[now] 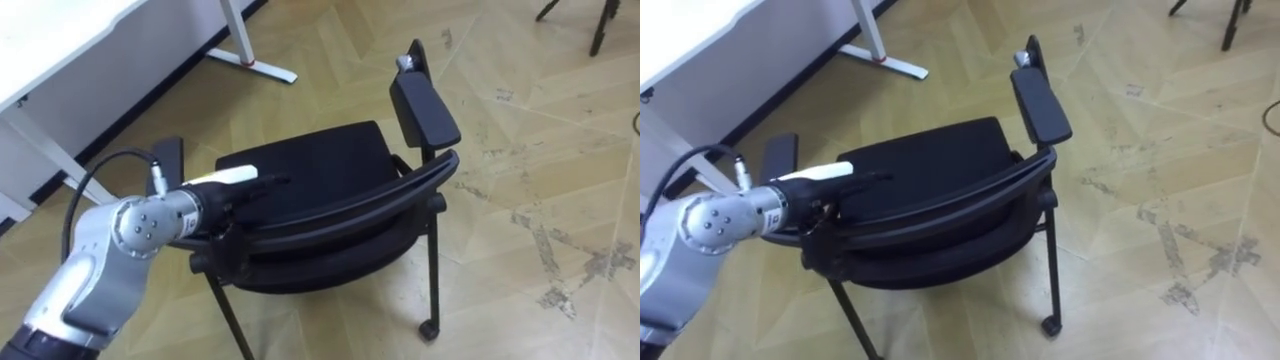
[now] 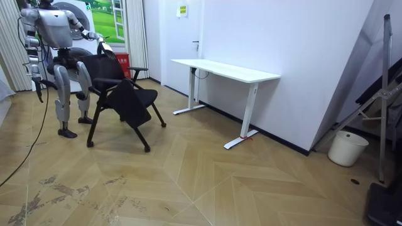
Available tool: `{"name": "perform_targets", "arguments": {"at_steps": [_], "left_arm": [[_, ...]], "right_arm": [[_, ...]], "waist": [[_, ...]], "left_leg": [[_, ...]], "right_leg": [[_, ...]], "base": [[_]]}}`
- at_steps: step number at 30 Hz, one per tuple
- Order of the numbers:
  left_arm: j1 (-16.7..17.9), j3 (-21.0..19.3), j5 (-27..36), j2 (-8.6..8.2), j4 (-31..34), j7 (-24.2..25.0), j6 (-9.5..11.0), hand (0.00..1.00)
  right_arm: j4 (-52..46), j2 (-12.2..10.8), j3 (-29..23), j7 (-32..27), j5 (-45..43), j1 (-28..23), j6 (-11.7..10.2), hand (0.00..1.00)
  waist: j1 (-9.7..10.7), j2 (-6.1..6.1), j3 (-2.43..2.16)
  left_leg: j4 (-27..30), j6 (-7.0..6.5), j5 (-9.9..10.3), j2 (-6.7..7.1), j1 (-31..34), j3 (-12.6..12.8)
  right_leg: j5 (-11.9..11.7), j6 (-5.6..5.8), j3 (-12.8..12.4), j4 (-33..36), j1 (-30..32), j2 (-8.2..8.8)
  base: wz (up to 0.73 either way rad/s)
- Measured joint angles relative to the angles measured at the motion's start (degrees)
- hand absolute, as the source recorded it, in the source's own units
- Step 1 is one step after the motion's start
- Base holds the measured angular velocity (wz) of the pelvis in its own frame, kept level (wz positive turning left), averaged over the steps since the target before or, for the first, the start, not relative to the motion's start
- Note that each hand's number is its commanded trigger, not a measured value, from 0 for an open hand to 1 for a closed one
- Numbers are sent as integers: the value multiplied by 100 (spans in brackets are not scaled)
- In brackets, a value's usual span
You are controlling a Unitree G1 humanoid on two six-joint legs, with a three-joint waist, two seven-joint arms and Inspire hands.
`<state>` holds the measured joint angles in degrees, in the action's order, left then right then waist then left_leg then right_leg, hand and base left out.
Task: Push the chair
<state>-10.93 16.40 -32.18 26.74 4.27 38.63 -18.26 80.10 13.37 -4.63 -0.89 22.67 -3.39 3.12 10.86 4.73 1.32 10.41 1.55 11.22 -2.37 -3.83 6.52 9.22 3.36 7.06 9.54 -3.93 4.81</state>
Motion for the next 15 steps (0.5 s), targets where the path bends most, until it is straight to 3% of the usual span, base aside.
{"name": "perform_targets", "arguments": {"at_steps": [2,4,7,10,15], "left_arm": [[32,-136,-34,-263,-288,-284,84,0],[100,-178,-71,-301,-333,-431,167,0],[198,-309,-72,-415,-538,-749,366,0],[218,-349,-73,-600,-786,-1031,388,0],[218,-377,-72,-616,-963,-1180,457,0]], "right_arm": [[-14,-21,13,-94,-25,-4,1,0],[-24,-35,12,-111,-47,-3,-3,0],[-60,-51,8,-109,-68,-28,-6,0],[-207,-54,10,-111,-65,-81,0,0],[-254,-52,7,-217,-167,-182,35,0]], "waist": [[-34,-60,-24],[-35,-111,-49],[-36,-147,-43],[-80,-126,-55],[-29,-104,-69]], "left_leg": [[1,0,0,-5,-41,88],[0,0,0,-5,-65,99],[-5,0,0,-5,-111,101],[-48,-2,-1,-11,-189,134],[-64,-27,-19,-12,-172,147]], "right_leg": [[0,0,-70,17,0,-4],[-1,1,-86,20,-18,-4],[-1,0,-243,19,-28,-37],[-2,-2,-377,17,-42,-71],[-6,-9,-400,29,-18,-74]], "base": [[-13],[-4],[0],[-7],[-1]]}}
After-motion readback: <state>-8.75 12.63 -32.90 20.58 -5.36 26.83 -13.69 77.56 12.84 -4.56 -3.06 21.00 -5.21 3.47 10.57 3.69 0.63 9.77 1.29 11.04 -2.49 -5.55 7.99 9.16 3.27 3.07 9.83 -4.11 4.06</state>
